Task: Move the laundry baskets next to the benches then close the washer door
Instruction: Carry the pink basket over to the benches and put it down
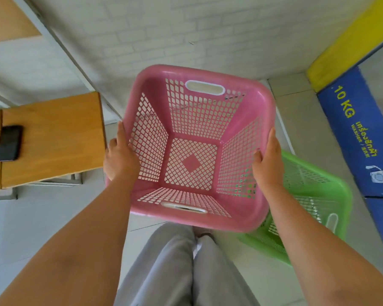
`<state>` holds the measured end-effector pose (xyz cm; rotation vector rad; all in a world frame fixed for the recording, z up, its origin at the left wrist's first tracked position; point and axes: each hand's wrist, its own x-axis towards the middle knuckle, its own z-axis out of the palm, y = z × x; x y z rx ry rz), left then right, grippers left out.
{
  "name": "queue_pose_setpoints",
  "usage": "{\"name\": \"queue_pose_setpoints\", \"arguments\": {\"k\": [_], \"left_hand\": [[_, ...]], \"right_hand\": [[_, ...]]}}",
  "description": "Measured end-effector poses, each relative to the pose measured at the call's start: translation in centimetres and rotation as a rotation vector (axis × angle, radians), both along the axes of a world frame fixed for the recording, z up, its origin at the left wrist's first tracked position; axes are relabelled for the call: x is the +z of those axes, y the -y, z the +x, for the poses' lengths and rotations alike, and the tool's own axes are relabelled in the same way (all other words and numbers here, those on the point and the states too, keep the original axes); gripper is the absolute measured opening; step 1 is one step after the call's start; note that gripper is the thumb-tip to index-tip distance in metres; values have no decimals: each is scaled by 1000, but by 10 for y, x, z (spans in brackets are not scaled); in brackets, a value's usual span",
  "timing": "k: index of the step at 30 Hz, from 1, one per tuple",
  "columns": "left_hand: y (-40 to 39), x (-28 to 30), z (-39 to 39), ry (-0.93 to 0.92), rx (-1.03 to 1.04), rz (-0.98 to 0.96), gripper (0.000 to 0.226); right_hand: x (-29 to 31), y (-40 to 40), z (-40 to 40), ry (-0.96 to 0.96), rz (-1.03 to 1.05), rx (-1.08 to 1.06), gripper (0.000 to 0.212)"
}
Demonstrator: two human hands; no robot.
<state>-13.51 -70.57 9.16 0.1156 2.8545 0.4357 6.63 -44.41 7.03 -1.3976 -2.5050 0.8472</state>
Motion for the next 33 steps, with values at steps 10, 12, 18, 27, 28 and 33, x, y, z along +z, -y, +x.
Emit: {"name": "queue_pose_setpoints", "arguments": {"k": [10,12,18,27,28,33], "left_hand": [[96,42,128,-73,283,86,64],[116,49,158,-69,341,103,63],[187,52,234,-65,566,152,66],[307,56,311,-48,903,151,62],[321,56,318,-50,937,154,62],[405,57,342,-53,1068,158,63]], "right_hand": [[51,55,51,-19,27,259,71],[56,67,59,-9,30,333,71],[65,117,63,11,30,555,72],[81,248,44,93,2,789,67],[81,266,40,93,4,822,66],[83,361,26,105,31,951,66]]}}
